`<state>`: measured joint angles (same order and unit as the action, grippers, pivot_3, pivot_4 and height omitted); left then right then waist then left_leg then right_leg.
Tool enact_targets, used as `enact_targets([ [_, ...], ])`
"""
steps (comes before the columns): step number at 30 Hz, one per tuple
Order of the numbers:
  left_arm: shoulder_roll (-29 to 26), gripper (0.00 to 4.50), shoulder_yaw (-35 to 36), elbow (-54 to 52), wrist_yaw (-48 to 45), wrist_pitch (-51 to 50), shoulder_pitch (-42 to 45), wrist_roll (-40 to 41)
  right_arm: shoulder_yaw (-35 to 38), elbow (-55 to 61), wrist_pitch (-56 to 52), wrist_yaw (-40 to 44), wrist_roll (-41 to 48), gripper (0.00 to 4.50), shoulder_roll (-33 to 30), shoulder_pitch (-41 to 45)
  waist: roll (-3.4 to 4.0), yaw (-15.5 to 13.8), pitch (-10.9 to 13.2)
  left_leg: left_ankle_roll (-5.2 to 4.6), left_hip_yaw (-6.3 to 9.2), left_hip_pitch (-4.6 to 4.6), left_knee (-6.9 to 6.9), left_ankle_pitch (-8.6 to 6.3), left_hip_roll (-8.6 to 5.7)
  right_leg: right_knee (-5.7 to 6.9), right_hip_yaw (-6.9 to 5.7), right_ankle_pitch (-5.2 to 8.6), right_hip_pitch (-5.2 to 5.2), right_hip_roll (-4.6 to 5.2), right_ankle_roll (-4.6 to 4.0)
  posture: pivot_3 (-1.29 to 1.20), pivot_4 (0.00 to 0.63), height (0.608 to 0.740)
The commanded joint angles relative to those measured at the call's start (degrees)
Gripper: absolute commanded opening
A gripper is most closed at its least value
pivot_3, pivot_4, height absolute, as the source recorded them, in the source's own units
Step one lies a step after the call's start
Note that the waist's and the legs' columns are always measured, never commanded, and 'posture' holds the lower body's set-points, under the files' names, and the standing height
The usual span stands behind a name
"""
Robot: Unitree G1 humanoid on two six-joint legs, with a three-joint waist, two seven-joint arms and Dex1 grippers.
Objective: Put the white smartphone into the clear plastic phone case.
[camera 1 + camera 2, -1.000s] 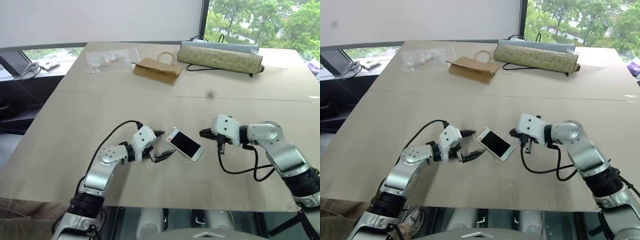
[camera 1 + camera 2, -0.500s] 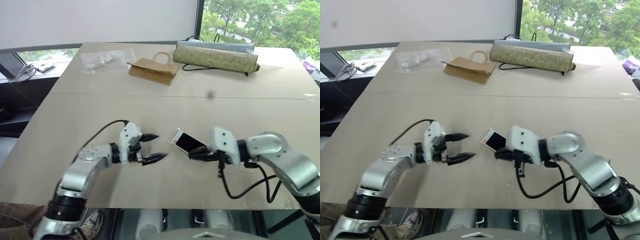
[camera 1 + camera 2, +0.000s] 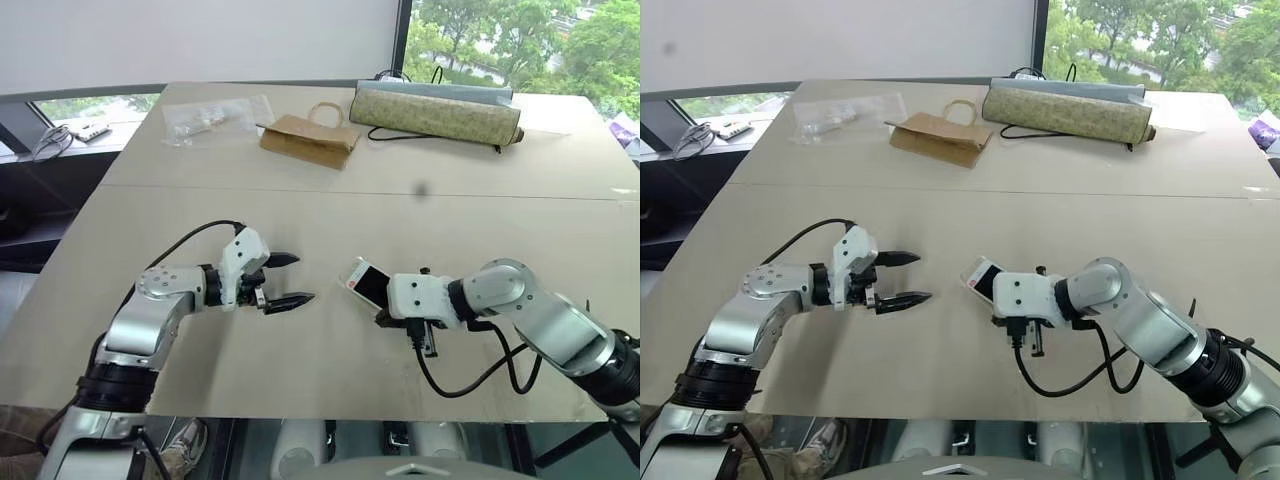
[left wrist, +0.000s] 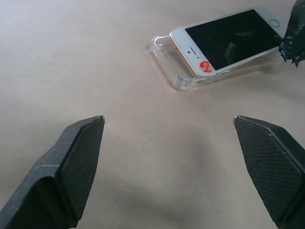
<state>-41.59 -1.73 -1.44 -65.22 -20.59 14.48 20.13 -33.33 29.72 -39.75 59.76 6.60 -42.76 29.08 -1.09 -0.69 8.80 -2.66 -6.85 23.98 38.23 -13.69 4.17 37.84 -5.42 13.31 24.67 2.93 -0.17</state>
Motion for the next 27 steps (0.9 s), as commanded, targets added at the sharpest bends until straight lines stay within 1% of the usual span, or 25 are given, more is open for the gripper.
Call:
enact_targets([
  [1, 0.0, 4.5, 0.37, 0.2, 0.16, 1.53, 0.95, -0.44, -1.62, 1.64, 1.63, 1.85, -3.37, 0.03, -2.41, 1.61, 0.01, 0.0, 0.0, 0.0, 0.01, 0.0, 0.0, 0.0, 0.0, 0.01, 0.0, 0.0, 0.0, 0.01, 0.0, 0.0, 0.15, 0.74],
  [5, 0.55, 4.5, 0.21, 0.5, 0.48, 1.98, 0.65, -0.71, -1.67, 2.57, 2.51, 3.14, -2.98, 0.03, -1.65, 1.82, 0.0, 0.0, 0.0, 0.0, -0.01, 0.0, 0.0, 0.0, 0.0, 0.0, 0.01, 0.0, 0.01, 0.04, 0.0, 0.0, 0.15, 0.74],
  [13, 1.42, 4.5, -0.41, 1.06, 0.93, 2.52, 1.04, -1.09, -4.48, -2.45, 7.44, 3.87, -8.2, 0.03, -0.8, 1.37, 0.0, 0.0, 0.0, 0.0, -0.03, 0.0, 0.01, 0.0, -0.01, 0.01, 0.0, -0.01, 0.01, -0.01, 0.01, 0.0, 0.15, 0.74],
  [17, 1.57, 4.5, -0.51, 0.62, 1.32, 2.29, 1.17, -1.1, -3.49, -5.37, 10.24, 4.04, -11.68, 0.03, -3.24, 1.3, 0.0, -0.05, 0.0, 0.0, -0.04, -0.01, 0.02, 0.0, -0.01, 0.02, -0.01, 0.0, 0.0, -0.02, 0.01, 0.0, 0.15, 0.74],
  [27, 2.44, 4.5, -1.52, 0.39, 2.14, 1.69, 2.23, -1.13, 1.61, -7.85, 14.8, 5.83, -13.33, 0.03, -9.22, 0.86, -0.01, -0.08, -0.01, -0.01, -0.04, -0.02, 0.08, 0.0, -0.06, 0.01, 0.0, 0.0, -0.06, 0.08, 0.01, 0.0, 0.15, 0.74],
])
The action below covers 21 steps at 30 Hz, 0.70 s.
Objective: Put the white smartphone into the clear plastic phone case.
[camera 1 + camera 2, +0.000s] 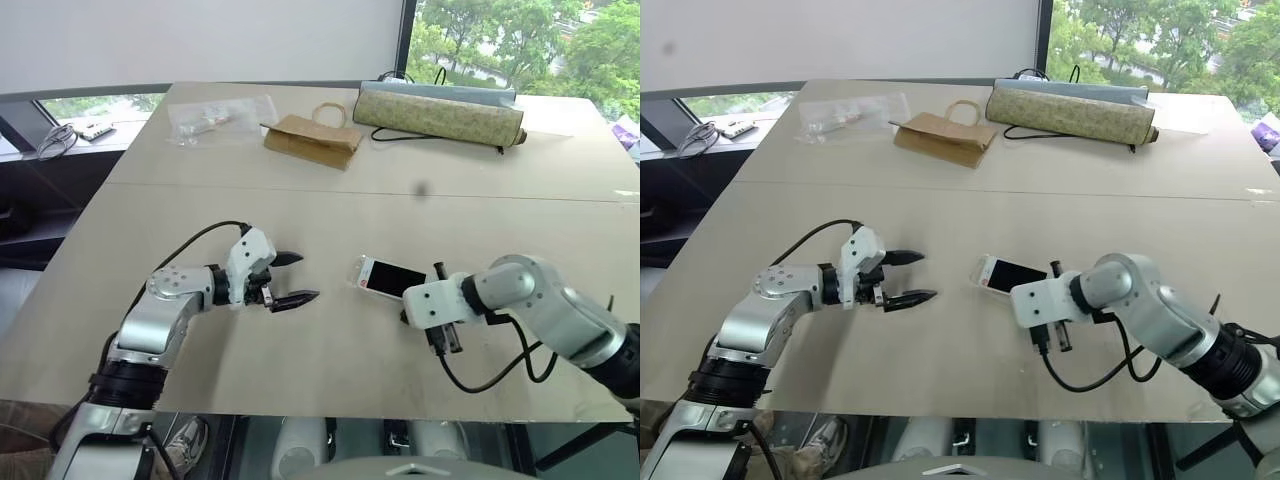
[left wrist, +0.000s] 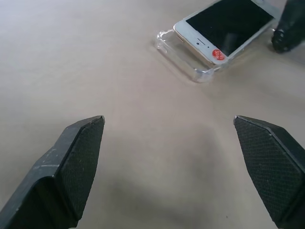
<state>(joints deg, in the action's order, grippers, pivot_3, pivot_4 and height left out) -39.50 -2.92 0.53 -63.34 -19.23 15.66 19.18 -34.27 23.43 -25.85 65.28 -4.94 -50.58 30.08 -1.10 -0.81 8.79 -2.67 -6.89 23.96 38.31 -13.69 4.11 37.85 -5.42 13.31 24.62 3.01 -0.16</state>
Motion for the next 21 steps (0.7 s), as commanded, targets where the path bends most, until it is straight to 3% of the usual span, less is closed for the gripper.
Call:
enact_targets([
  [1, 0.5, 4.5, -0.42, -1.59, 0.32, 0.28, 1.15, -0.2, 2.78, -2.29, 1.4, 0.3, -2.28, 0.03, -1.72, -0.2, 0.0, 0.05, 0.0, 0.0, -0.01, 0.0, 0.0, 0.0, 0.0, 0.0, 0.01, 0.0, 0.01, 0.0, 0.0, 0.0, 0.15, 0.74],
  [7, 1.22, 4.5, -0.75, -1.89, 0.77, -0.03, 1.52, -0.29, 4.68, -5.79, 3.51, -0.07, -2.98, 0.03, -1.72, -1.09, 0.0, 0.0, 0.0, 0.01, -0.01, -0.01, -0.01, 0.0, 0.03, 0.0, 0.01, 0.0, 0.01, -0.05, 0.01, 0.0, 0.15, 0.74],
  [11, 1.97, 4.5, -1.3, -2.71, 2.02, -0.03, 1.62, -0.36, 10.67, -0.66, -2.36, 0.68, 6.48, 0.03, 1.82, -3.28, -0.03, -0.03, 0.01, 0.0, -0.01, -0.01, 0.01, 0.0, 0.01, 0.0, 0.01, -0.01, -0.02, -0.02, 0.02, 0.0, 0.15, 0.74],
  [16, 4.62, 4.5, -2.55, -3.8, 4.36, 0.31, 2.11, -0.85, 21.61, 5.53, -12.89, -4.84, 18.83, 0.03, 10.92, -4.14, -0.03, 0.08, 0.01, 0.02, 0.04, 0.0, -0.03, 0.01, 0.06, 0.03, 0.08, -0.12, 0.0, -0.1, -0.16, 0.0, 0.15, 0.74],
  [21, 6.76, 4.5, -4.67, -2.24, 5.45, 2.52, 3.15, -3.21, 20.8, 3.62, -14.34, -11.64, 15.11, 0.03, 12.44, -2.69, -0.03, 0.02, 0.01, 0.01, 0.05, 0.0, -0.02, 0.0, 0.02, 0.02, 0.06, -0.11, -0.02, -0.1, -0.14, 0.0, 0.15, 0.74],
])
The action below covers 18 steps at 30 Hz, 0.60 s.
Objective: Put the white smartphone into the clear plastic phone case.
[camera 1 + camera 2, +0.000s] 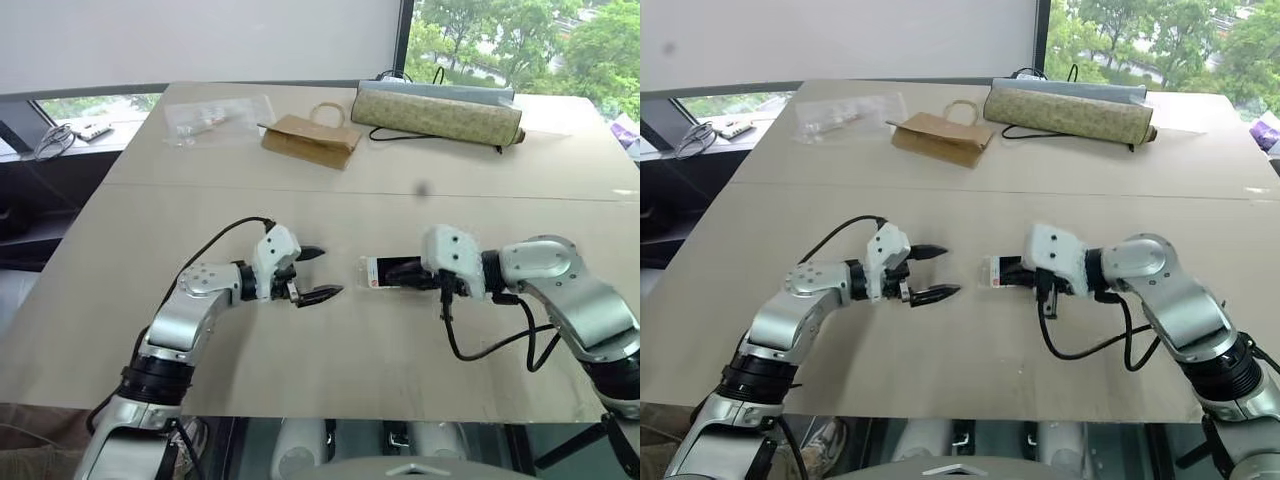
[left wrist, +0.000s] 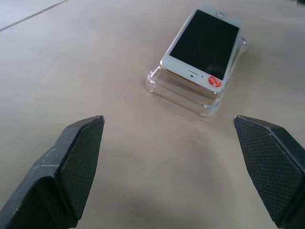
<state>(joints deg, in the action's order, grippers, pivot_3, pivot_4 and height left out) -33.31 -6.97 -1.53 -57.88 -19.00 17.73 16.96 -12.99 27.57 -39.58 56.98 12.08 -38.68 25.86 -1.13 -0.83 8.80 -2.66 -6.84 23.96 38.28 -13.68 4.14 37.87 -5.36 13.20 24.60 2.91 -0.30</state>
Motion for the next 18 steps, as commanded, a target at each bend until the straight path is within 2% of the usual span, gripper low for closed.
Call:
enact_targets([
  [1, 0.61, 4.5, -0.91, 0.26, -0.46, 2.73, 1.15, -1.07, -1.51, -1.91, -1.65, -4.69, -2.87, 0.03, 1.1, 2.31, 0.0, 0.09, 0.0, 0.0, -0.03, 0.0, 0.0, 0.0, 0.0, 0.0, 0.0, 0.01, 0.0, 0.0, 0.01, 0.0, 0.15, 0.74],
  [4, 0.67, 3.75, -1.29, 1.55, -1.9, 3.86, 1.36, -1.12, -3.42, -5.74, -1.01, -6.73, -4.42, 0.0, 3.14, 3.95, 0.0, 0.35, 0.0, 0.0, -0.09, -0.05, 0.0, 0.0, 0.01, 0.01, -0.01, 0.01, 0.02, -0.03, 0.02, 0.0, 0.15, 0.74],
  [7, 0.88, 2.39, -1.15, 2.91, -3.45, 4.99, 1.61, -0.56, -4.33, -9.07, -0.04, -7.63, -4.79, 0.0, 5.29, 4.9, 0.01, 0.28, 0.0, 0.0, -0.07, -0.04, -0.02, 0.0, 0.04, 0.03, 0.0, -0.01, 0.04, -0.09, -0.02, 0.0, 0.15, 0.74],
  [10, 1.43, 0.73, -1.33, 4.79, -4.0, 5.55, 2.35, -1.05, -5.07, -10.76, 0.85, -7.06, -4.74, 0.0, 6.03, 5.34, 0.01, 0.18, 0.0, 0.01, -0.09, -0.02, -0.03, 0.0, 0.03, 0.02, -0.01, -0.02, 0.04, -0.11, -0.02, 0.0, 0.15, 0.74],
  [12, 2.18, 0.11, -1.23, 6.2, -3.84, 5.43, 3.25, -0.97, -5.51, -11.3, 1.23, -6.43, -4.58, 0.0, 6.06, 5.5, 0.0, 0.09, 0.0, 0.01, -0.1, -0.01, -0.02, 0.0, 0.02, 0.01, -0.03, -0.01, 0.04, -0.09, -0.02, 0.0, 0.15, 0.74],
  [18, 3.7, 0.11, -1.49, 8.34, -4.24, 4.75, 4.58, -0.71, -6.11, -13.15, 1.99, -6.13, -4.68, 0.0, 6.72, 6.26, 0.0, 0.17, 0.0, 0.0, -0.13, -0.02, 0.0, 0.0, 0.02, 0.01, -0.03, -0.01, 0.04, -0.09, -0.01, 0.0, 0.15, 0.74],
])
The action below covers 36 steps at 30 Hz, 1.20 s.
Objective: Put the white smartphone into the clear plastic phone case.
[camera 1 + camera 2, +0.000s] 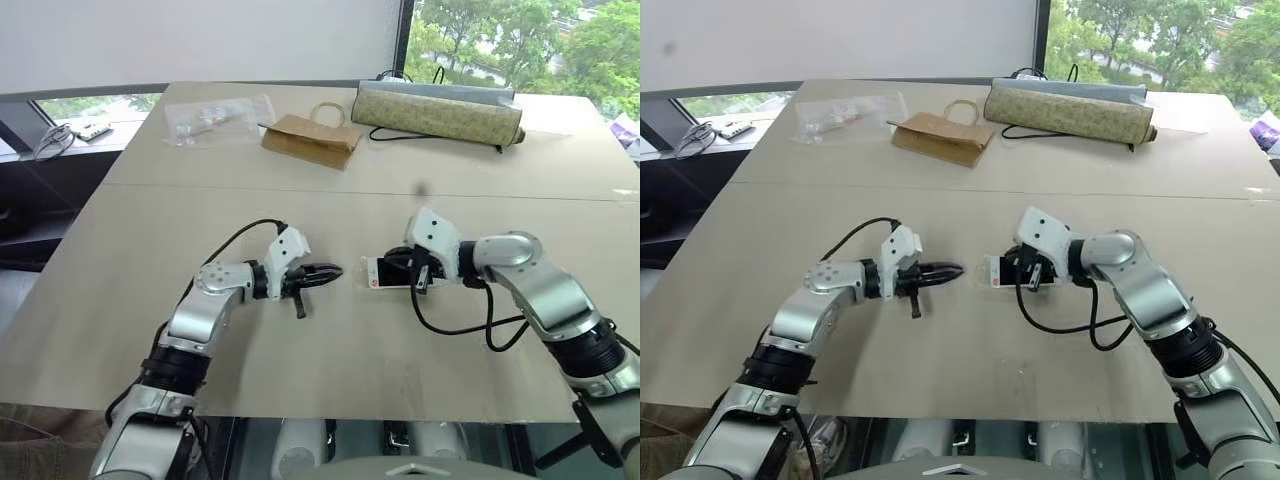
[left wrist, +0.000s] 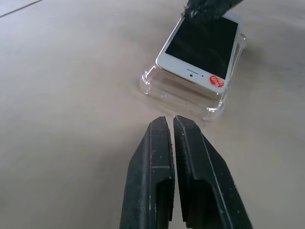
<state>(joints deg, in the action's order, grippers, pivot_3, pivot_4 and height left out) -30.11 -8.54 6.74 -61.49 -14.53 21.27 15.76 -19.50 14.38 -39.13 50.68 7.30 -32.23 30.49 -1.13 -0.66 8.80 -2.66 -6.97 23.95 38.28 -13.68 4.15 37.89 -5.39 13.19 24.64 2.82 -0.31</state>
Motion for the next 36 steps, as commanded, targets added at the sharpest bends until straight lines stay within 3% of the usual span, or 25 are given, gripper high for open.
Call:
enact_targets([
  [1, 0.65, 0.11, -0.17, 0.35, -1.06, -0.43, 1.18, 0.67, 0.14, -0.7, 1.74, 0.04, -0.21, 0.0, 0.51, 1.81, 0.0, 0.0, 0.0, 0.0, 0.0, 0.0, 0.0, 0.0, 0.0, 0.01, 0.0, 0.0, 0.0, -0.01, 0.0, 0.0, 0.15, 0.74],
  [16, 3.23, 0.11, -4.44, 9.64, -1.61, 2.09, 4.8, -4.77, -8.12, -3.62, -1.54, 2.15, -5.08, 0.0, -1.24, 1.6, 0.02, -0.17, -0.22, -0.01, 0.03, -0.09, 0.02, 0.0, -0.01, 0.03, -0.03, 0.03, -0.09, 0.03, 0.05, 0.0, 0.15, 0.74],
  [36, 5.1, 0.11, -3.88, 6.93, 0.34, 0.3, 3.85, -5.83, -12.07, -12.31, -12.05, 0.52, -6.59, 0.0, 1.87, 1.9, 0.06, -0.11, -1.78, -0.03, 0.4, -0.33, 0.05, -0.01, -0.07, -0.02, -0.15, 0.17, -0.49, 0.31, 0.04, 0.0, 0.15, 0.74],
])
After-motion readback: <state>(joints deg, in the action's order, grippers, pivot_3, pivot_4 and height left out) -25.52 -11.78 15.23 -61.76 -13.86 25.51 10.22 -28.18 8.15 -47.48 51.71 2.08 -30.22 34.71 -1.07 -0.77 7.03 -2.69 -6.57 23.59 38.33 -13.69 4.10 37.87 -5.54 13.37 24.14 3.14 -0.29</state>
